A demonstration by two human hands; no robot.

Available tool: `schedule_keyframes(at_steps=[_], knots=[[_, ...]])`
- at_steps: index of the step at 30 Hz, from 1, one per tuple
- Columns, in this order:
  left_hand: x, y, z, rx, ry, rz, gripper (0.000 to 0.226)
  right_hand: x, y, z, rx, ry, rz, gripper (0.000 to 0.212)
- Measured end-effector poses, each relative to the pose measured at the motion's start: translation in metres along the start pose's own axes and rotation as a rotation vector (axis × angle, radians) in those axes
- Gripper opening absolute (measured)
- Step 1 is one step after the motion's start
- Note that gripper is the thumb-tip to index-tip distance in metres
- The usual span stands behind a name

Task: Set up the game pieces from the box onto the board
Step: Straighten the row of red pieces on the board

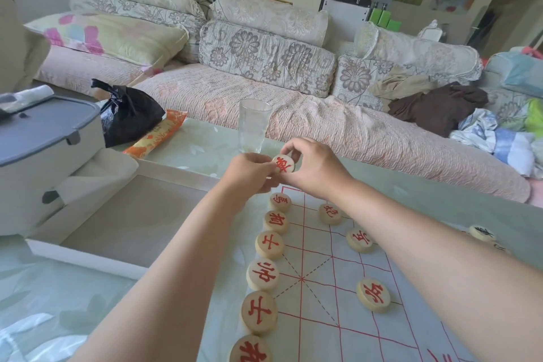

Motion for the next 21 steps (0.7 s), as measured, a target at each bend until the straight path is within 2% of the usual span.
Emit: schedule_keyframes(at_steps=[3, 7, 10, 12, 18, 19, 21], knots=[[0.002, 0.002, -0.003, 0.086, 0.017, -0.019, 0.015, 0.006, 0.004, 0.006, -0.039, 0.004, -0.008, 0.047], [0.001, 0.007, -0.008, 0.075, -0.032, -0.057, 0.015, 0.008, -0.003, 0.013, -0.023, 0.069, 0.180, 0.068], [-0.001, 0.012, -0.007, 0.014, -0.055, -0.106, 0.012, 0.009, -0.004, 0.016, -0.030, 0.093, 0.210, 0.060], [-0.003, 0.013, -0.002, -0.040, -0.050, -0.134, 0.018, 0.010, -0.001, 0.018, -0.036, 0.063, 0.206, 0.054], [-0.003, 0.012, -0.001, -0.125, -0.061, -0.088, 0.016, 0.012, 0.001, 0.009, -0.034, -0.031, 0.235, 0.047], [-0.004, 0.011, 0.000, -0.170, -0.078, -0.071, 0.015, 0.010, 0.002, 0.003, -0.009, -0.066, 0.210, 0.046], [-0.003, 0.009, -0.002, -0.412, -0.159, -0.017, 0.018, 0.007, 0.001, -0.011, 0.067, -0.163, 0.165, 0.045]])
Point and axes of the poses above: each hand's wrist, its own x-axis away from the middle knuckle, its own y-axis out of the back of the hand, z = x × y, the point moved 5 cm from there along -x, towards the middle knuckle, and after that the axes turned 10 degrees about -y, right-handed, at the moved point
